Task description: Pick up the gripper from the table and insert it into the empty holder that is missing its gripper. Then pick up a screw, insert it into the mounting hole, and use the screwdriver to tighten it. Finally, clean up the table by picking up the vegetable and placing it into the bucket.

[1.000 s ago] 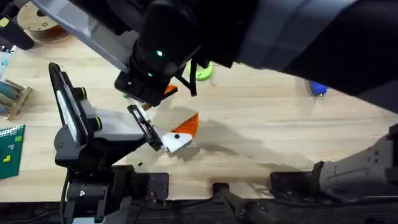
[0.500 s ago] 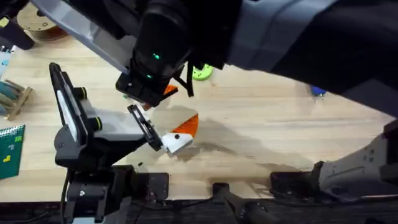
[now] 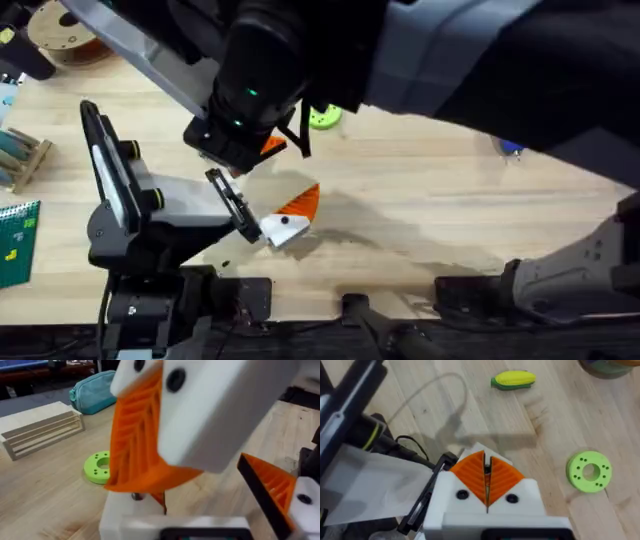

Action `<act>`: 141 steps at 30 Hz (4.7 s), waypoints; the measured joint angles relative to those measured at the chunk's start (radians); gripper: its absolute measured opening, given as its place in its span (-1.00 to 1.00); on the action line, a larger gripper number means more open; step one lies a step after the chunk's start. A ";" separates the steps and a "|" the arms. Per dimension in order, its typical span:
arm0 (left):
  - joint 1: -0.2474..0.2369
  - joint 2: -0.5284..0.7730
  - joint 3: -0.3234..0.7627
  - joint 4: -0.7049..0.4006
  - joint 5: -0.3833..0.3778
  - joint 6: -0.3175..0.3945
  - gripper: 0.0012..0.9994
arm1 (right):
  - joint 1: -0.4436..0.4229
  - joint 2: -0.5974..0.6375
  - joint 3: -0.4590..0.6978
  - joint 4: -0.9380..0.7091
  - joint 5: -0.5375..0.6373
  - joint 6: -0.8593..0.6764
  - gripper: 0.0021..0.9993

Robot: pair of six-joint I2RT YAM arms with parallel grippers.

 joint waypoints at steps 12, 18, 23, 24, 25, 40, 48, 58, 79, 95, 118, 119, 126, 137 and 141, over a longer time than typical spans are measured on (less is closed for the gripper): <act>0.000 0.000 0.000 0.000 0.000 0.000 0.86 | -0.005 0.000 -0.001 0.004 -0.003 0.035 -0.99; 0.000 0.000 0.000 0.000 0.000 0.000 0.86 | -0.014 0.000 -0.001 0.001 -0.007 0.040 -0.99; 0.000 0.000 0.000 -0.001 0.003 -0.001 0.86 | -0.026 0.000 -0.007 -0.005 -0.007 0.040 -0.99; 0.000 0.000 0.000 -0.002 0.004 -0.004 0.86 | -0.027 0.000 -0.012 -0.004 -0.006 0.040 -0.99; 0.000 0.000 0.000 -0.002 0.005 -0.006 0.86 | -0.029 0.000 -0.015 -0.003 -0.005 0.039 -0.99; -0.002 0.000 0.000 -0.002 0.011 -0.011 0.86 | -0.020 0.000 -0.034 0.003 0.018 0.039 -0.99; -0.002 -0.001 0.000 -0.002 0.011 -0.009 0.86 | 0.010 -0.002 -0.038 -0.004 0.027 0.036 -0.99; -0.002 -0.001 0.000 -0.003 0.019 -0.010 0.86 | 0.025 -0.002 -0.038 -0.013 0.034 0.035 -0.99; -0.008 -0.001 0.000 -0.004 0.036 -0.003 0.85 | 0.024 -0.010 -0.040 -0.042 0.024 0.036 -0.79; -0.007 -0.001 0.000 -0.003 0.021 -0.002 0.86 | 0.024 -0.024 -0.045 -0.048 0.020 0.036 -0.48; -0.007 -0.001 0.000 -0.003 0.020 0.001 0.85 | -0.111 -0.136 0.016 -0.057 0.001 0.034 0.17; -0.007 -0.001 0.000 -0.003 0.020 0.001 0.86 | -0.125 -0.141 0.016 -0.065 0.000 0.032 0.22; -0.007 -0.001 0.000 -0.003 0.020 0.001 0.86 | -0.286 -0.211 0.016 -0.093 0.000 0.022 0.37; -0.007 -0.001 0.000 -0.003 0.020 0.001 0.85 | -0.496 -0.241 0.019 -0.134 0.001 0.019 0.50; -0.007 -0.001 0.000 -0.003 0.020 0.001 0.86 | -0.551 -0.241 0.019 -0.145 0.001 0.020 0.57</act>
